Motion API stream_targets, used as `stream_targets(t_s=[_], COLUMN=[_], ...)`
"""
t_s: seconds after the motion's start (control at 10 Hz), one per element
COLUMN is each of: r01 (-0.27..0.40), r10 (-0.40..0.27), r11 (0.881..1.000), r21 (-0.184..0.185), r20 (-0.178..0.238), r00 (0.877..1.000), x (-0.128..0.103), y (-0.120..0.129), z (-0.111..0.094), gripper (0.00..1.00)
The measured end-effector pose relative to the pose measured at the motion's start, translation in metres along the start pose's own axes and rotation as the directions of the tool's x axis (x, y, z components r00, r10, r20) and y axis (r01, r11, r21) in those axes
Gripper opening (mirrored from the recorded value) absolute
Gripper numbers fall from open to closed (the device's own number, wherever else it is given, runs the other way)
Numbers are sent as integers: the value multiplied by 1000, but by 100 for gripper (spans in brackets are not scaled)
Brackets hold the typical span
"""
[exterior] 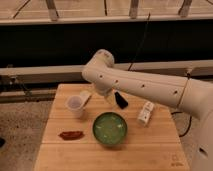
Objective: Place the ceramic cup in the ceramic bowl
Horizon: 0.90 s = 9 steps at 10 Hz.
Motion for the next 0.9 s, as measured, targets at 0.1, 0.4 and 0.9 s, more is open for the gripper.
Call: stream_targets(t_s=[0.1,0.4,0.9], r01=[14,50,112], r10=[-14,-51,-112], r11=[1000,999,994], r21=[4,17,10], r20=[4,17,36], r00=[1000,999,993], x=[-3,-19,-33], y=[-7,-32,-47], z=[3,11,31], gripper=[80,80,80])
